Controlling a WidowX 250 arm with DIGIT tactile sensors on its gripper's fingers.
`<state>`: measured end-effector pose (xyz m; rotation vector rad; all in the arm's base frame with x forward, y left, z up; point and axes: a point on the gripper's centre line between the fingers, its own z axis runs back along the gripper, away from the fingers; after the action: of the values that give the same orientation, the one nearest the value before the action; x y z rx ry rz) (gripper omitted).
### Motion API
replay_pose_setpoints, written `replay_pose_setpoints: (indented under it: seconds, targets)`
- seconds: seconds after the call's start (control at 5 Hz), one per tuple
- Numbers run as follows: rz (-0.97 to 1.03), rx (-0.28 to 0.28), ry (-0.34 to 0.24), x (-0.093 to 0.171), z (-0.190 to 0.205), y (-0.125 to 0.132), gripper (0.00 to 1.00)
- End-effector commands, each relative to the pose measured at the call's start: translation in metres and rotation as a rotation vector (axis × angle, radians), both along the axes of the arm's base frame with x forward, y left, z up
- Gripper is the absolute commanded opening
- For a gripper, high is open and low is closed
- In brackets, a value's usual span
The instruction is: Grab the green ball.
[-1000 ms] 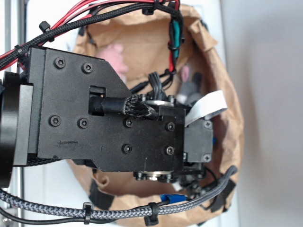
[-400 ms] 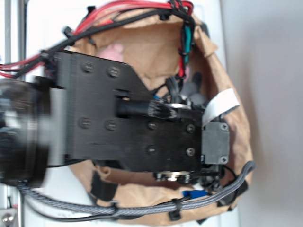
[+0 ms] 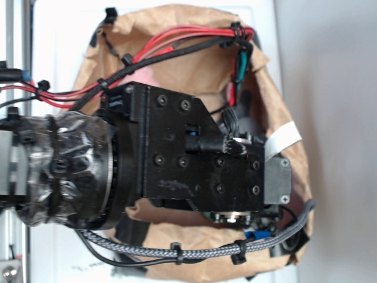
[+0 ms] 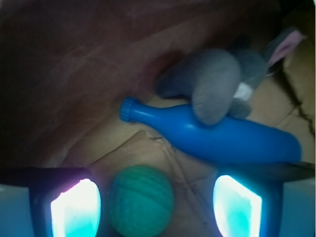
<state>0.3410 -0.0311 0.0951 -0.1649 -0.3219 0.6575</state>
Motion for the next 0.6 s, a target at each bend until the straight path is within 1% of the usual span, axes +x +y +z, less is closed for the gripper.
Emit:
replay_pose_setpoints:
  seconds: [0.0, 0.2, 0.4]
  targets:
    - [-0.054, 0.035, -0.051, 0.0091, -0.0007, -0.0222, 1.00]
    - [-0.087, -0.062, -0.053, 0.0075, 0.0067, -0.0244, 1.00]
    - [-0.110, -0.043, -0.038, 0.0088, -0.0004, -0.0290, 1.00]
